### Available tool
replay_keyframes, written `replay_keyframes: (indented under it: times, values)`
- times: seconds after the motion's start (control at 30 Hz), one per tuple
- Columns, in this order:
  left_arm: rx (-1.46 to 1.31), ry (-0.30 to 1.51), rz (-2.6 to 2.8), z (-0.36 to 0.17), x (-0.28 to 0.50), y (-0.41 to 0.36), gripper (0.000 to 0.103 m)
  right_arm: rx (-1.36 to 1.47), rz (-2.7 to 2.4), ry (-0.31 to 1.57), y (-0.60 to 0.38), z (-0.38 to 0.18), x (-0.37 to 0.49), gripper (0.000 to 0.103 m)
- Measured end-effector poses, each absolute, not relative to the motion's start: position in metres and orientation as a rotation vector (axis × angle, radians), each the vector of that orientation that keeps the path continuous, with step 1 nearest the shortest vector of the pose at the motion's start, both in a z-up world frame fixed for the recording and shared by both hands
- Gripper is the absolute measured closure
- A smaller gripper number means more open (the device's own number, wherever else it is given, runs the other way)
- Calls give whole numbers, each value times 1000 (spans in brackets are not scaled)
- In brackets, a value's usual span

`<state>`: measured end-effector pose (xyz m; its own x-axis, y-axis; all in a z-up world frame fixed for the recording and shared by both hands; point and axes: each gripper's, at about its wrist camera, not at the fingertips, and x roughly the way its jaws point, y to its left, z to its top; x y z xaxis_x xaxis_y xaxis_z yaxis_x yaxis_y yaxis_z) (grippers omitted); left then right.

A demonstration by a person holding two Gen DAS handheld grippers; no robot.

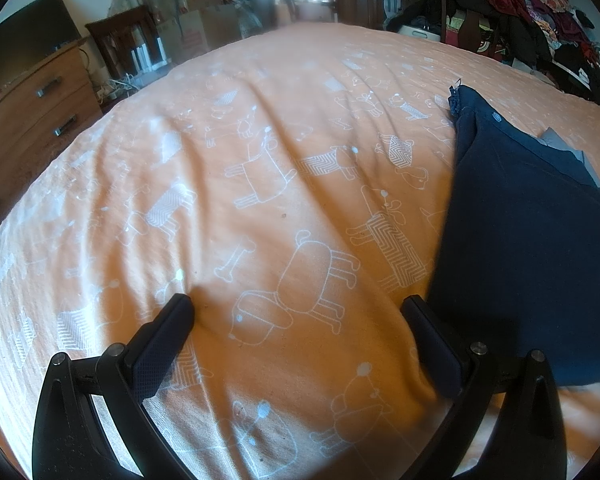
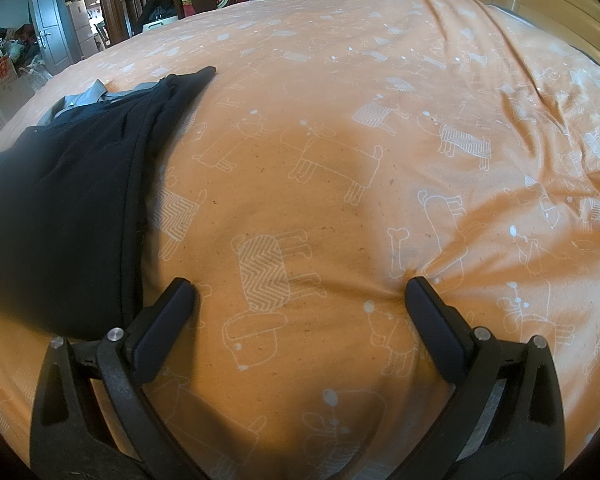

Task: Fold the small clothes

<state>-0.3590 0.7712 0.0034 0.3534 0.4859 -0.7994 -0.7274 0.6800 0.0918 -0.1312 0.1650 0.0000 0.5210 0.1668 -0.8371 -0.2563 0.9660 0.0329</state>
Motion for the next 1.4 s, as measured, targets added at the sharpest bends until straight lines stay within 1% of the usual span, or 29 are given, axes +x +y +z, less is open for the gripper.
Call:
replay_keyframes:
  times: [0.37,1.4]
  values:
    - [-291,914,806,0,-360,777,0,-99,254,991,165,0,-131,0]
    - [-262,913,823,3,-355,759,0,-97,256,992,165,0,-130,0]
